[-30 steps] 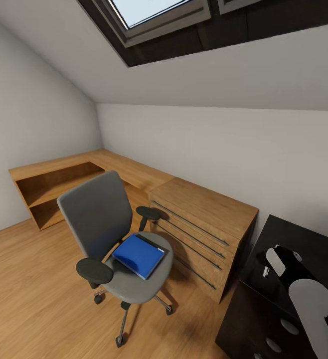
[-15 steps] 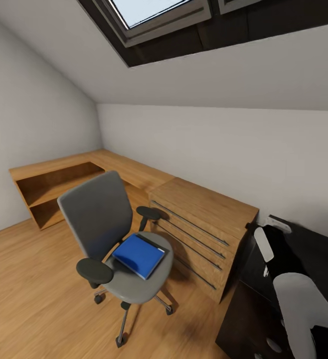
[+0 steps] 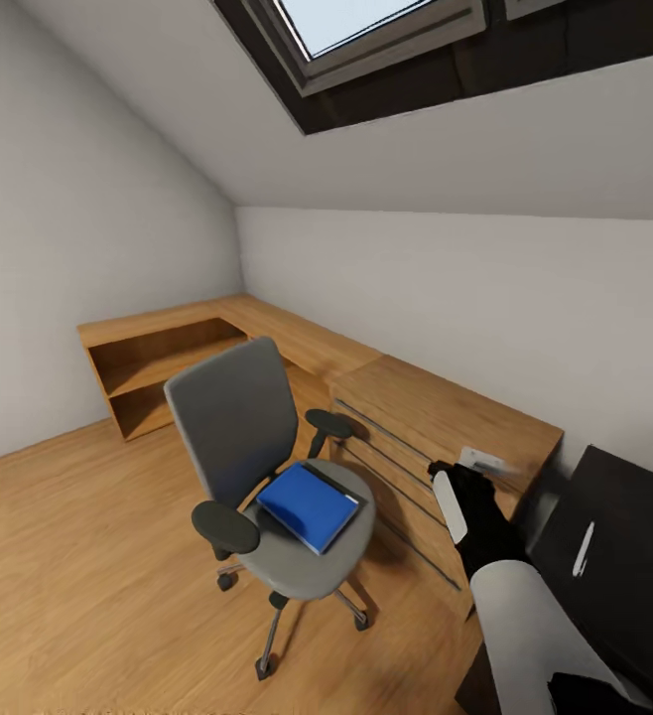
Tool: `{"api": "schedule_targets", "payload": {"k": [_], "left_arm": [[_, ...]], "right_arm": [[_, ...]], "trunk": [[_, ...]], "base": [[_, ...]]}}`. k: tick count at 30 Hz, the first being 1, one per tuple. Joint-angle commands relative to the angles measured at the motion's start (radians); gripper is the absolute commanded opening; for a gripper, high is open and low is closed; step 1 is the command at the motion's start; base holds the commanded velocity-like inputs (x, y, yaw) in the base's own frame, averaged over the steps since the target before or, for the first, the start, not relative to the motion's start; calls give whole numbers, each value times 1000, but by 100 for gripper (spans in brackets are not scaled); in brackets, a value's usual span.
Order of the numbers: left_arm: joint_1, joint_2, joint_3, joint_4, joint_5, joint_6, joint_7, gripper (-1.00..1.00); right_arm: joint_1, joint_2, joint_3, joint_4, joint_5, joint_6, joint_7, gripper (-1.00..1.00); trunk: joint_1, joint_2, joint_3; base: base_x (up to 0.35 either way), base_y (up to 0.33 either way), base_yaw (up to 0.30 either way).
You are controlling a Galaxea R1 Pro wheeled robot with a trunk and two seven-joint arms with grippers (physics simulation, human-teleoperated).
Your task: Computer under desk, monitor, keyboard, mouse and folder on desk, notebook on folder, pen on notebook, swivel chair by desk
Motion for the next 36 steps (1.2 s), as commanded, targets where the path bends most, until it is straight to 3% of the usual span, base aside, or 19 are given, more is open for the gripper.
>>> {"api": "schedule_targets", "payload": {"k": [1, 9, 13, 19, 24, 34, 36], "left_arm": [[-1, 1, -9, 2, 8, -6, 10, 100], [-1, -2, -8, 6, 14, -4, 16, 100], [-1, 0, -7, 6, 31, -4, 16, 100], [-1, 1, -6, -3, 92, -9, 8, 100], [-1, 2, -4, -86, 97, -30, 7, 100], [-1, 3, -3, -129, 96, -43, 10, 100], [-1, 2, -4, -129, 95, -44, 10, 100]], "right_arm": [[2, 9, 5, 2, 2, 1, -6, 100], [5, 26, 57, 45, 20, -4, -6, 100], [5, 30, 60, 48, 19, -4, -6, 100], [5, 33, 61, 54, 18, -4, -3, 100], [5, 33, 62, 58, 15, 0, 0, 100], [23, 34, 184, 58, 10, 5, 16, 100], [23, 34, 186, 58, 10, 3, 19, 100]], "trunk": [[0, -1, -1], [0, -1, -3], [0, -1, -5], [0, -1, -8], [0, -1, -9], [31, -57, -34], [38, -71, -41]], "base": [[0, 0, 276], [0, 0, 277], [0, 0, 276], [0, 0, 264], [0, 0, 81], [0, 0, 4], [0, 0, 0]]}}
